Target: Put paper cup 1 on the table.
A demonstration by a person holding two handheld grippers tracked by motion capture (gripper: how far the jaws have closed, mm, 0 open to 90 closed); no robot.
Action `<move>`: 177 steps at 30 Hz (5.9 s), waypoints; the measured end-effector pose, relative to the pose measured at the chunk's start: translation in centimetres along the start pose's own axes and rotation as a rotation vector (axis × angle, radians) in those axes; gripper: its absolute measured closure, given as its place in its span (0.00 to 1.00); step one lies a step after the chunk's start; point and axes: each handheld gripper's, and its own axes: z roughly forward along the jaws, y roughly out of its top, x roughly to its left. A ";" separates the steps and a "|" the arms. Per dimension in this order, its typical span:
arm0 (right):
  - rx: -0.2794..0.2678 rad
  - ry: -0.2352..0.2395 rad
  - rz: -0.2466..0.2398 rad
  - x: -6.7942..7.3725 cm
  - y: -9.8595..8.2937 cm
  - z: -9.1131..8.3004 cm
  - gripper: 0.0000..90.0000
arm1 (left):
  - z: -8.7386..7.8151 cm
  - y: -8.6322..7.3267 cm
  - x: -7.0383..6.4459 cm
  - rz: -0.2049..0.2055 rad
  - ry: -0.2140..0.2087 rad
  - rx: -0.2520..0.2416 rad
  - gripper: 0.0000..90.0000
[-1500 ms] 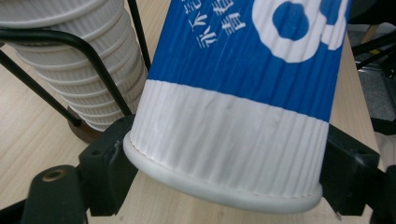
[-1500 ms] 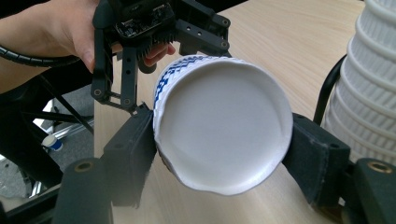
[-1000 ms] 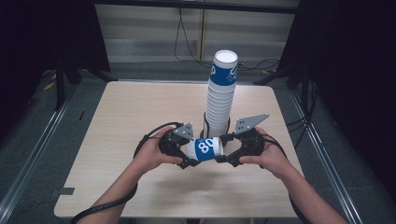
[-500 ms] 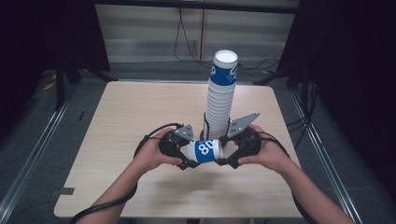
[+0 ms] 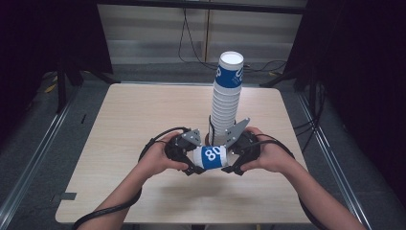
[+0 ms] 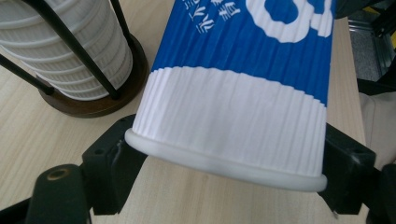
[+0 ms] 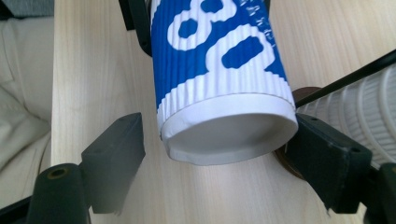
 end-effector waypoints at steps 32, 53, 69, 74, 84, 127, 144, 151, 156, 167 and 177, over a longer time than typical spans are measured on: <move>0.125 0.041 -0.012 0.4 1.0 2.0 0.30 | 0.2 1.0 -0.6 0.016 -0.015 0.102 0.21; 0.039 0.042 -0.016 0.3 -0.2 2.7 0.33 | -0.1 0.8 -0.5 0.038 -0.024 0.074 0.19; 0.032 0.049 -0.014 0.2 -0.6 3.1 0.33 | 0.0 0.7 -0.4 -0.012 -0.037 0.051 0.18; 0.028 0.044 -0.008 0.2 -0.6 2.9 0.33 | -0.1 0.5 -0.3 -0.017 -0.035 0.036 0.18; 0.008 0.030 -0.014 0.1 -1.1 2.7 0.33 | -0.4 -0.1 0.0 -0.058 -0.045 0.022 0.18; -0.111 0.040 0.098 -0.8 -2.8 2.1 0.33 | -1.0 -0.3 0.7 -0.087 -0.020 -0.143 0.16; -0.085 0.050 0.075 -0.7 -2.3 2.2 0.33 | -0.7 0.1 0.7 -0.033 0.003 -0.120 0.03; -0.071 0.053 0.064 -0.6 -2.0 2.4 0.33 | -0.4 0.2 0.6 -0.012 -0.005 -0.127 0.03; -0.067 0.055 0.060 -0.6 -1.8 2.4 0.33 | -0.2 0.4 0.6 -0.014 -0.018 -0.164 0.05; -0.072 0.050 0.045 -0.5 -1.7 2.7 0.33 | -0.4 0.6 0.5 -0.006 -0.044 -0.170 0.14; -0.083 0.056 0.040 -0.4 -1.7 2.8 0.33 | -0.5 0.4 0.3 0.016 -0.032 -0.140 0.15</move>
